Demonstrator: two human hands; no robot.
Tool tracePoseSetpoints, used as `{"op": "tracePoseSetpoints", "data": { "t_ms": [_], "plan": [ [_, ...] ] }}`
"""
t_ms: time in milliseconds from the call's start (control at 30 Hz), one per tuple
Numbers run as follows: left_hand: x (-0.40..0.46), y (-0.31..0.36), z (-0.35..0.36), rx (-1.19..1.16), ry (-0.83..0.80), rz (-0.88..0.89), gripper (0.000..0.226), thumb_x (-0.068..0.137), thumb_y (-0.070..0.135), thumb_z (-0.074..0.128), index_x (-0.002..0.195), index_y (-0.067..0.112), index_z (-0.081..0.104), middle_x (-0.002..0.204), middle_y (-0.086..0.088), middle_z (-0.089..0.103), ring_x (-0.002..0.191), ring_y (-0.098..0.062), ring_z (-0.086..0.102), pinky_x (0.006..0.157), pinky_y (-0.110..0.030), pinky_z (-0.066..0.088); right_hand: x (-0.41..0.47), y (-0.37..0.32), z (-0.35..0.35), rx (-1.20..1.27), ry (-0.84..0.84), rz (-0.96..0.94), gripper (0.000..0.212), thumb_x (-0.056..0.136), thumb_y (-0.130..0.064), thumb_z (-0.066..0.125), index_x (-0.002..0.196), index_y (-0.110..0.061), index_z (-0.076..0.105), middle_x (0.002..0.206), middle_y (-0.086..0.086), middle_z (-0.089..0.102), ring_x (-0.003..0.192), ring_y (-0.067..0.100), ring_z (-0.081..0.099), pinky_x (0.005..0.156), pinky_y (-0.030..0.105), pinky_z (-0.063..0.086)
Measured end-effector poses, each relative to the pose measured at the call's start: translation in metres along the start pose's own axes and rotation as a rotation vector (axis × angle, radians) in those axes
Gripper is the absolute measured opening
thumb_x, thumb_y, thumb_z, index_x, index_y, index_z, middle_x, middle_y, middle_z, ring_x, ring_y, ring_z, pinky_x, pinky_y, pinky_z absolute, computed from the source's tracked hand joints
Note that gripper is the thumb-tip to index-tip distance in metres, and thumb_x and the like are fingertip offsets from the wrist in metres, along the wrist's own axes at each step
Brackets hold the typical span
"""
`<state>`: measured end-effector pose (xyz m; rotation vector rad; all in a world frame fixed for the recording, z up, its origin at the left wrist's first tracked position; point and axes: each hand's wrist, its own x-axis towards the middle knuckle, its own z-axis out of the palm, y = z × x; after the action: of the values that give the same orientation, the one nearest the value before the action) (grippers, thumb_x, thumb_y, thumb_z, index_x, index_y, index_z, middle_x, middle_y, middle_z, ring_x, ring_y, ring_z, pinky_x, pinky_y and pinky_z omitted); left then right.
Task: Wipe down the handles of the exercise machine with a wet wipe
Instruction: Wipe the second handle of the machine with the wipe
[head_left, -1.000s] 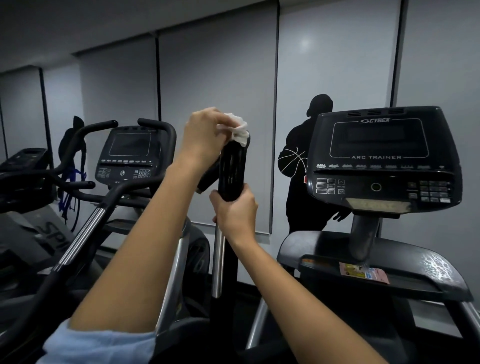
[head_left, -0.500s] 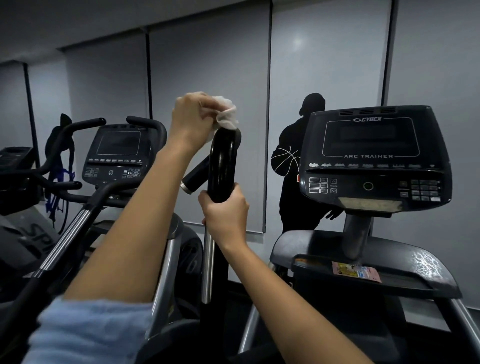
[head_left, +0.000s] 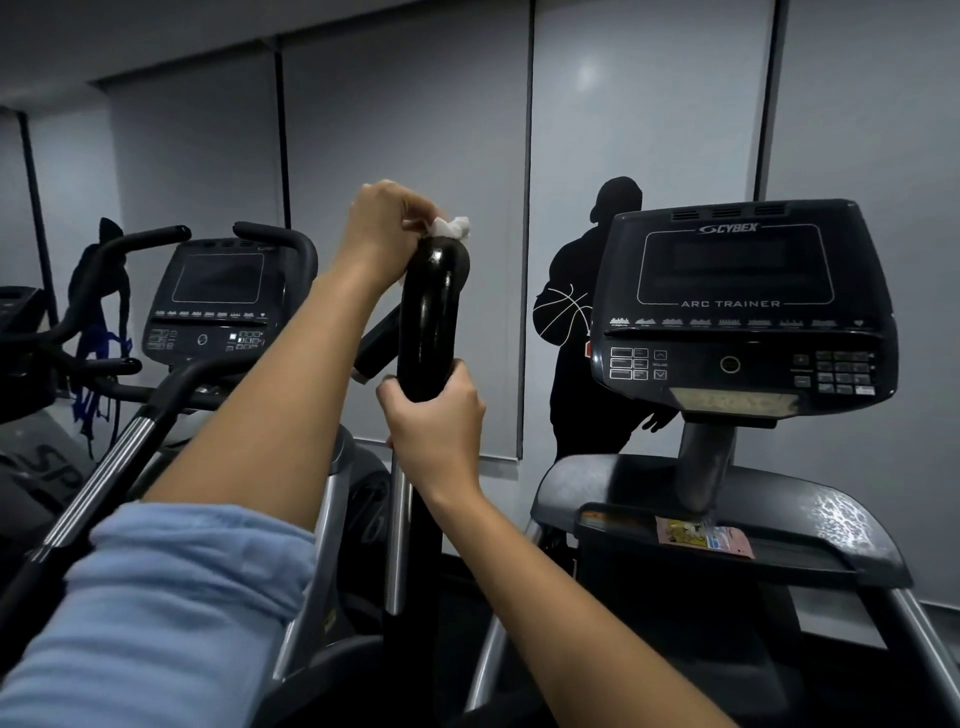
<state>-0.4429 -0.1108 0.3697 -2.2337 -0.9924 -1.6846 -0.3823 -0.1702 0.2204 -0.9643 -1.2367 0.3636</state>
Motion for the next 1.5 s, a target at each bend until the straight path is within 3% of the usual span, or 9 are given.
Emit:
{"op": "tracePoseSetpoints", "data": {
  "t_ms": [200, 433, 633, 800, 933, 1033, 1167, 1367, 1500],
  "plan": [
    [-0.01, -0.002, -0.014, -0.079, 0.162, 0.048, 0.019, 0.08, -0.005, 0.059, 0.091, 0.001, 0.073, 0.092, -0.012, 0.073, 0.079, -0.02, 0.067, 0.079, -0.031, 0.056, 0.0, 0.0, 0.0, 0.001, -0.006, -0.004, 0.02, 0.074, -0.027, 0.064, 0.078, -0.018, 0.046, 0.067, -0.002, 0.055, 0.064, 0.029, 0.064, 0.058, 0.046, 0.056],
    [-0.016, -0.006, -0.008, -0.139, 0.061, 0.055, 0.017, 0.076, -0.005, 0.068, 0.09, 0.003, 0.074, 0.093, -0.009, 0.072, 0.087, -0.02, 0.069, 0.086, -0.031, 0.055, -0.001, -0.002, -0.001, 0.013, -0.001, 0.005, 0.02, 0.074, -0.026, 0.064, 0.079, -0.017, 0.046, 0.066, -0.003, 0.054, 0.064, 0.03, 0.064, 0.057, 0.046, 0.056],
    [-0.009, -0.001, 0.007, -0.117, 0.086, -0.01, 0.013, 0.081, 0.01, 0.069, 0.091, 0.002, 0.074, 0.09, -0.005, 0.07, 0.082, -0.013, 0.063, 0.077, -0.014, 0.05, -0.001, -0.002, -0.001, 0.006, 0.014, -0.012, 0.021, 0.075, -0.023, 0.064, 0.073, -0.019, 0.044, 0.061, -0.006, 0.051, 0.059, 0.027, 0.062, 0.055, 0.045, 0.056],
    [-0.009, -0.009, 0.0, -0.082, 0.132, -0.026, 0.015, 0.085, 0.002, 0.062, 0.095, 0.004, 0.073, 0.094, -0.009, 0.073, 0.083, -0.018, 0.067, 0.083, -0.025, 0.055, -0.002, -0.002, -0.001, 0.0, 0.014, -0.018, 0.021, 0.076, -0.025, 0.064, 0.073, -0.021, 0.043, 0.063, -0.005, 0.052, 0.062, 0.03, 0.064, 0.056, 0.045, 0.056],
    [-0.028, -0.011, -0.014, -0.204, 0.189, 0.053, 0.019, 0.082, -0.001, 0.061, 0.095, 0.006, 0.072, 0.089, -0.002, 0.07, 0.072, 0.0, 0.064, 0.076, -0.018, 0.055, -0.001, -0.001, 0.0, -0.004, 0.014, -0.025, 0.02, 0.076, -0.025, 0.064, 0.075, -0.021, 0.044, 0.065, -0.003, 0.054, 0.062, 0.03, 0.064, 0.055, 0.045, 0.056],
    [-0.03, -0.005, -0.006, -0.213, 0.136, 0.08, 0.013, 0.083, 0.009, 0.066, 0.093, 0.006, 0.074, 0.088, -0.003, 0.071, 0.078, -0.015, 0.067, 0.078, -0.028, 0.056, -0.001, -0.001, 0.0, -0.004, 0.026, -0.021, 0.02, 0.076, -0.024, 0.064, 0.074, -0.019, 0.044, 0.063, -0.003, 0.053, 0.06, 0.029, 0.063, 0.054, 0.044, 0.056],
    [-0.017, -0.008, 0.006, -0.167, 0.125, 0.045, 0.013, 0.082, 0.01, 0.068, 0.093, 0.006, 0.074, 0.094, -0.007, 0.073, 0.084, -0.014, 0.067, 0.083, -0.028, 0.055, -0.002, -0.001, 0.0, -0.003, 0.031, -0.025, 0.02, 0.076, -0.023, 0.065, 0.073, -0.019, 0.045, 0.063, -0.003, 0.053, 0.06, 0.026, 0.062, 0.053, 0.044, 0.056],
    [-0.01, -0.014, 0.007, -0.011, 0.065, -0.015, 0.017, 0.089, 0.012, 0.059, 0.094, 0.006, 0.074, 0.086, -0.014, 0.072, 0.079, -0.028, 0.066, 0.08, -0.041, 0.055, -0.001, -0.001, 0.001, 0.005, 0.032, -0.014, 0.02, 0.075, -0.026, 0.065, 0.076, -0.017, 0.047, 0.064, -0.005, 0.053, 0.059, 0.02, 0.058, 0.055, 0.045, 0.057],
    [-0.032, -0.021, -0.002, -0.054, 0.311, 0.105, 0.018, 0.084, 0.011, 0.058, 0.087, 0.006, 0.075, 0.085, -0.011, 0.073, 0.076, -0.019, 0.067, 0.072, -0.037, 0.057, -0.001, 0.0, 0.001, 0.012, 0.023, -0.017, 0.02, 0.075, -0.024, 0.065, 0.075, -0.017, 0.046, 0.062, -0.008, 0.05, 0.056, 0.014, 0.053, 0.056, 0.045, 0.058]
  ]
}}
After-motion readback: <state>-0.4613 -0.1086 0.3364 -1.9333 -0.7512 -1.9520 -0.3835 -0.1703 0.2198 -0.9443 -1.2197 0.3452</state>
